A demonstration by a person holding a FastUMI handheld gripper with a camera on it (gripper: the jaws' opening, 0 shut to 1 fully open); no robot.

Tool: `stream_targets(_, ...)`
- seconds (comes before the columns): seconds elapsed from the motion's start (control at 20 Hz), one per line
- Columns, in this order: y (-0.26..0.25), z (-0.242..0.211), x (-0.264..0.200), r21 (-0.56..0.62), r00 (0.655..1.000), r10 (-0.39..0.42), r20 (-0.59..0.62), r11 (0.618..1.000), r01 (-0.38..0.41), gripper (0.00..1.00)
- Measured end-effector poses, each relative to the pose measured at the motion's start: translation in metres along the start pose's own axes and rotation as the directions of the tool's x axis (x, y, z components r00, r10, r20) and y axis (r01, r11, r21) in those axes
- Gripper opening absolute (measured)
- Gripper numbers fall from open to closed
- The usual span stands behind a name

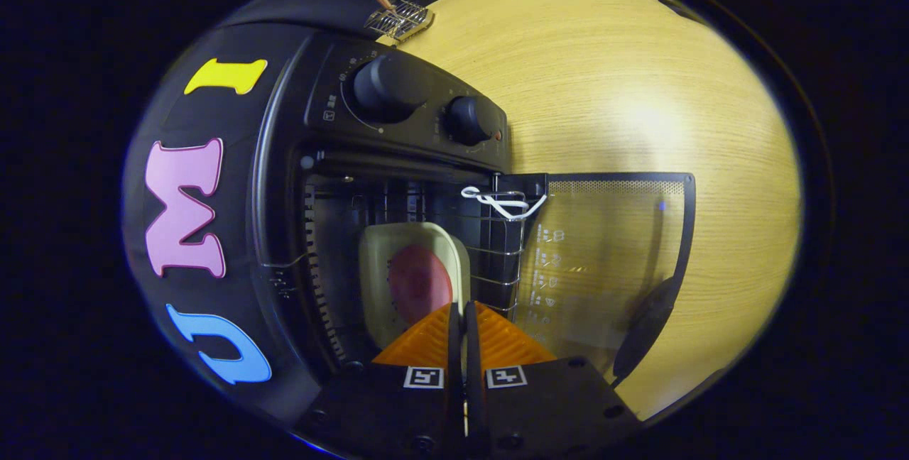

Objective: Open the toaster oven, put the food inside, and close the toaster oven door.

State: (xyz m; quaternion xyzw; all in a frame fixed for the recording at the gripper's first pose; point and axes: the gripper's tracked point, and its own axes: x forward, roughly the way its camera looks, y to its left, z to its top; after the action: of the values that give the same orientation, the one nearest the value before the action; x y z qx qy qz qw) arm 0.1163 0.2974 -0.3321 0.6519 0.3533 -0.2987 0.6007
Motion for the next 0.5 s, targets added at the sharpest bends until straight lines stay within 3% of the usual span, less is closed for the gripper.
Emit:
stream_targets(0.25,0.004,-0.012,-0.003,-0.001,0.999,0.026,-0.036,1.0,-0.027,0.12)
stream_targets(0.35,0.006,-0.017,-0.007,-0.009,0.997,0.048,-0.064,0.999,-0.049,0.34)
stream_targets(0.5,0.008,-0.021,-0.018,-0.03,0.993,0.072,-0.094,0.997,-0.075,0.39)
